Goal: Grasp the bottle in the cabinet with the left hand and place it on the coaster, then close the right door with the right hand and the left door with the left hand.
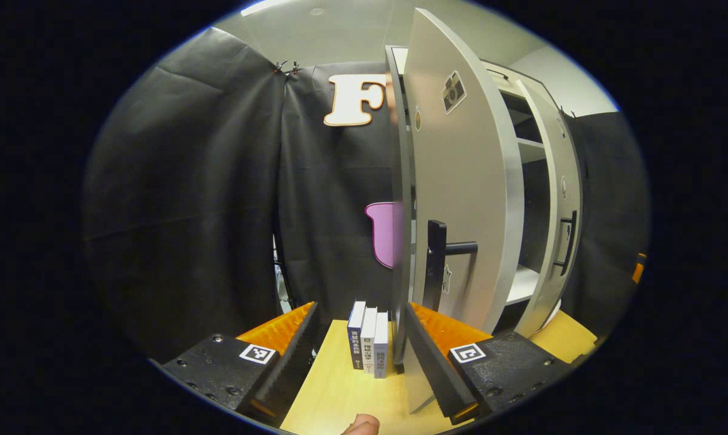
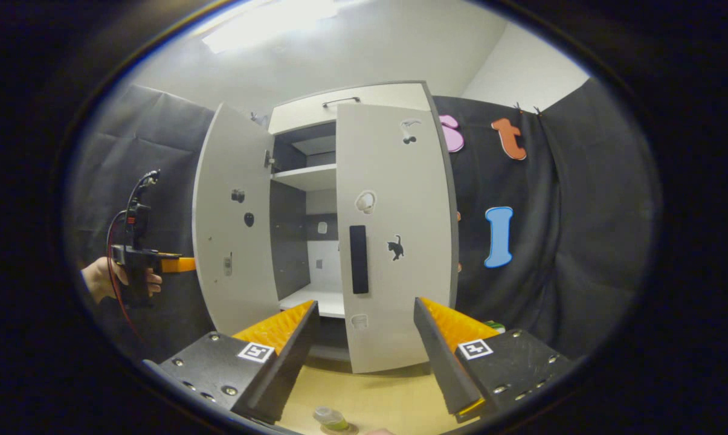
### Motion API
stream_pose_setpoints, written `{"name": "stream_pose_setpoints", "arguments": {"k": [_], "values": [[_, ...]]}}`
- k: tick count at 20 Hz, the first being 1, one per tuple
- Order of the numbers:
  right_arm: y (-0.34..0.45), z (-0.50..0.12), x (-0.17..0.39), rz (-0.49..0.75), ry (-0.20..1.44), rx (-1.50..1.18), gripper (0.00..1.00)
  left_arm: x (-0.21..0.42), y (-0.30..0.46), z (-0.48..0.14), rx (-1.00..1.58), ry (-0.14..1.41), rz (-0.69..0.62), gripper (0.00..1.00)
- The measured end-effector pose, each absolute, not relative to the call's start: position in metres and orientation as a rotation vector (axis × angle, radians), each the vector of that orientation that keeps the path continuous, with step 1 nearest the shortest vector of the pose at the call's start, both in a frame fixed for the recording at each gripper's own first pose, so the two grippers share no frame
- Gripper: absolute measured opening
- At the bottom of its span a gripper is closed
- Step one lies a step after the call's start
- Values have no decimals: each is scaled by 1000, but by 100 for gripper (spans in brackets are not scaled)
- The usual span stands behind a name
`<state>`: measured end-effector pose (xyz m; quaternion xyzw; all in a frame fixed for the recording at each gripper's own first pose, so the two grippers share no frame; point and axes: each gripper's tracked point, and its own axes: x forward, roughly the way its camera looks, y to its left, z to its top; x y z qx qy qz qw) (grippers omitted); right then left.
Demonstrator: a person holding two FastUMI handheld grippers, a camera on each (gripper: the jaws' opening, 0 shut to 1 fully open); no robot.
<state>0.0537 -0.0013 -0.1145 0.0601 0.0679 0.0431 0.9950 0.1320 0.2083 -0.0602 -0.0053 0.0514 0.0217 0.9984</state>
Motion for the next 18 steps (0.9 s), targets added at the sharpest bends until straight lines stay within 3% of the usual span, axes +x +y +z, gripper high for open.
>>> {"name": "stream_pose_setpoints", "arguments": {"k": [18], "values": [[-42, -114, 26, -2, 136, 58, 95, 139, 113, -55, -20, 119, -14, 90]]}}
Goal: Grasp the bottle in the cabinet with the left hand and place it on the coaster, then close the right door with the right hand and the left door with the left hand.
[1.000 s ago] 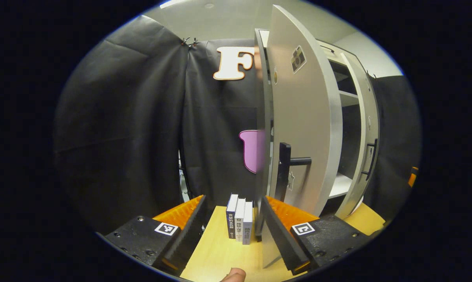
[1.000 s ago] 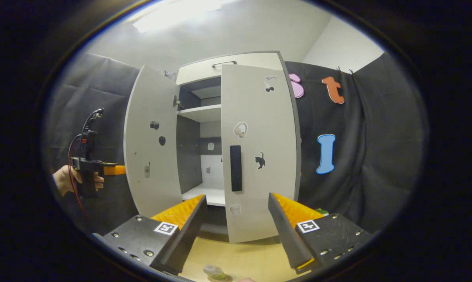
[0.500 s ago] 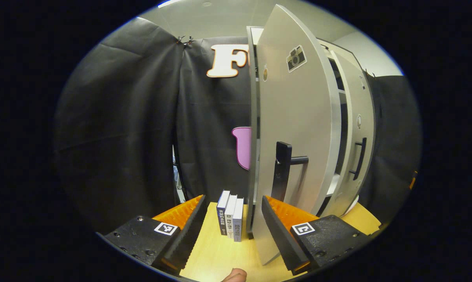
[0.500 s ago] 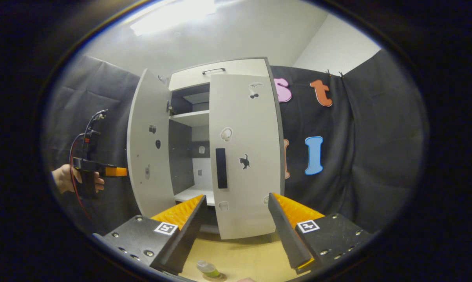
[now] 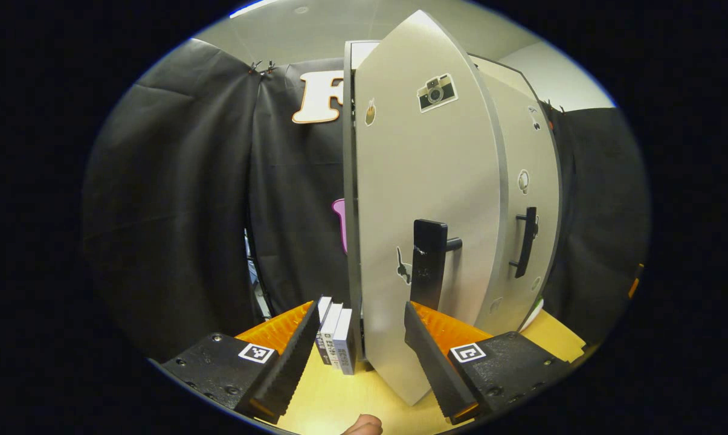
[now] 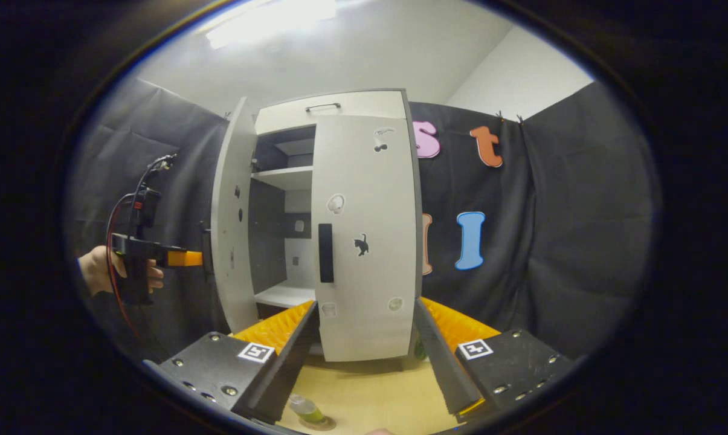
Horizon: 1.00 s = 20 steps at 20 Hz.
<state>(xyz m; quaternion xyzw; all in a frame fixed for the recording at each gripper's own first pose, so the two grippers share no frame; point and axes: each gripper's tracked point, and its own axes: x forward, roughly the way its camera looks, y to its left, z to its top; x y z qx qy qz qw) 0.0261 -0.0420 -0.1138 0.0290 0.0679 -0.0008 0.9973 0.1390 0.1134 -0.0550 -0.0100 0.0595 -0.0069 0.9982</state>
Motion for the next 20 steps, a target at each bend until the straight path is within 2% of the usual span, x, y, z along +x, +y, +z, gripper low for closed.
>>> {"name": "stream_pose_setpoints", "arguments": {"k": [10, 12, 20], "values": [[-48, -117, 34, -27, 156, 42, 93, 162, 47, -51, -27, 97, -121, 89], [-48, -116, 33, -29, 155, 45, 93, 164, 34, -56, -29, 106, -139, 91], [-47, -105, 17, -13, 145, 63, 95, 135, 7, -67, -7, 120, -160, 91]]}}
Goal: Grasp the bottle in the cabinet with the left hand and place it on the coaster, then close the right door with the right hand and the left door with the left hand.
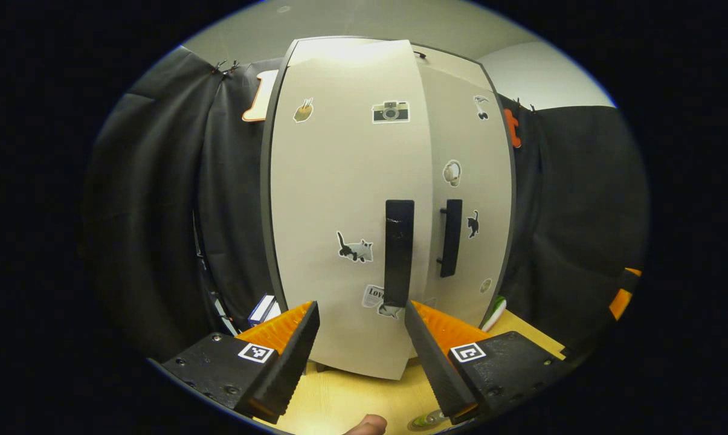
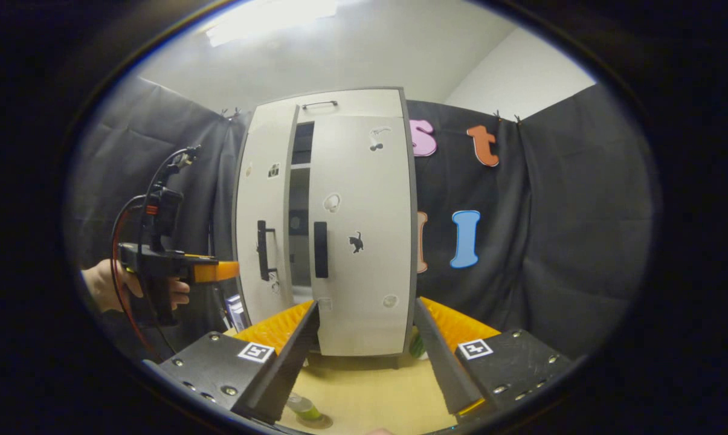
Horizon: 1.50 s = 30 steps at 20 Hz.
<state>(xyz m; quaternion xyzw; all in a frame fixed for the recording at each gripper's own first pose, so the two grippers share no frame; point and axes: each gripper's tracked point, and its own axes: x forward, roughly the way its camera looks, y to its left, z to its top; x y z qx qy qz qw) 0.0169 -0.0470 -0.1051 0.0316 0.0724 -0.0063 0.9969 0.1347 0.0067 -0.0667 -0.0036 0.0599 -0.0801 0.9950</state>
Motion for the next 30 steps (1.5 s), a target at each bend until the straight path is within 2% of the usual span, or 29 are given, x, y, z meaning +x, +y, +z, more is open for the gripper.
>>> {"name": "stream_pose_setpoints", "arguments": {"k": [10, 17, 23, 24, 30], "values": [[-56, -91, 4, 13, 138, 46, 92, 62, 8, -57, 0, 93, -109, 91], [-30, -89, -1, 67, 138, 79, 95, 16, 20, -50, 0, 67, -45, 91], [-13, -85, 8, 58, 134, 73, 95, 6, 25, -44, -35, 61, -50, 90], [-12, -86, 10, 51, 135, 72, 92, 6, 28, -42, -34, 57, -47, 90], [-6, -77, 24, 26, 102, 64, 95, 15, 37, -45, -15, 31, -47, 90]]}}
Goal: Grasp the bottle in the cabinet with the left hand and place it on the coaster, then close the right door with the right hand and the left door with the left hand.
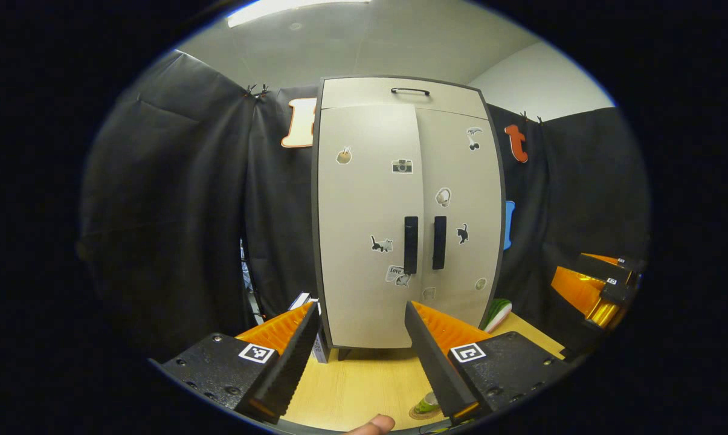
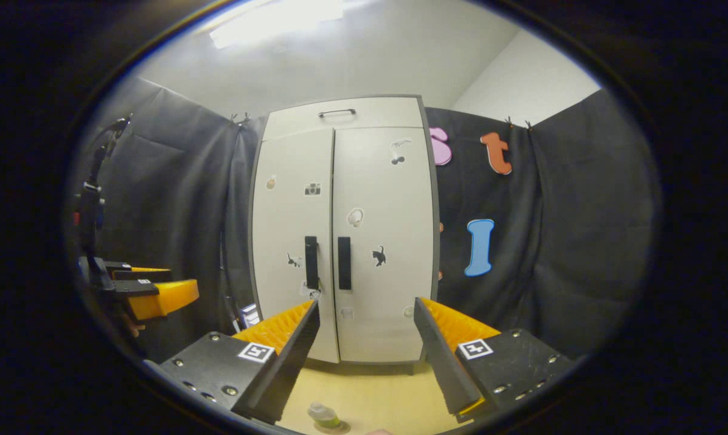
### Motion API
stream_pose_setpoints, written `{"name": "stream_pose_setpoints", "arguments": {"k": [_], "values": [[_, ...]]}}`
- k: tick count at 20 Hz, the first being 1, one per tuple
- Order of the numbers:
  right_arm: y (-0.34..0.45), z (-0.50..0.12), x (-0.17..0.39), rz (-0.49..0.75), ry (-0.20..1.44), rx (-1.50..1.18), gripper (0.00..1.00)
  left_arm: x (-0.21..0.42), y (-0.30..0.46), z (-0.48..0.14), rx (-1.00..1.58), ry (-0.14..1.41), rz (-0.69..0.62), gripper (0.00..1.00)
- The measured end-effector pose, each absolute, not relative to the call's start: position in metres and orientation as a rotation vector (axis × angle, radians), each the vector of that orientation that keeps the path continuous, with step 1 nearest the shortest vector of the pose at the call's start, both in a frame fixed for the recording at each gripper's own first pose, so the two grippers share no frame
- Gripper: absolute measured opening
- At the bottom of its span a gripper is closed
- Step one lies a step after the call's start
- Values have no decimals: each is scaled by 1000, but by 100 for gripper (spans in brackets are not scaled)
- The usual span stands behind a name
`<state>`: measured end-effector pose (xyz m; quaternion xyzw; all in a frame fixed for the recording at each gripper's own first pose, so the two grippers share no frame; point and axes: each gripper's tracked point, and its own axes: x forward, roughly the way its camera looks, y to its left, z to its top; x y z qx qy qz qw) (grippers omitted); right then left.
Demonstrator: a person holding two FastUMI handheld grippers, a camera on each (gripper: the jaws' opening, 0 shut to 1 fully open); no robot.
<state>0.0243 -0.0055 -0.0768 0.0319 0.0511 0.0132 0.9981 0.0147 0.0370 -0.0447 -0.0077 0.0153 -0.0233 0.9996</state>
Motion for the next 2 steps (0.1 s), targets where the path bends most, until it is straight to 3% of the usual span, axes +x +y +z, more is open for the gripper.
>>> {"name": "stream_pose_setpoints", "arguments": {"k": [2], "values": [[-4, -82, 29, 17, 113, 74, 95, 19, 37, -50, -18, 40, -59, 90]]}}
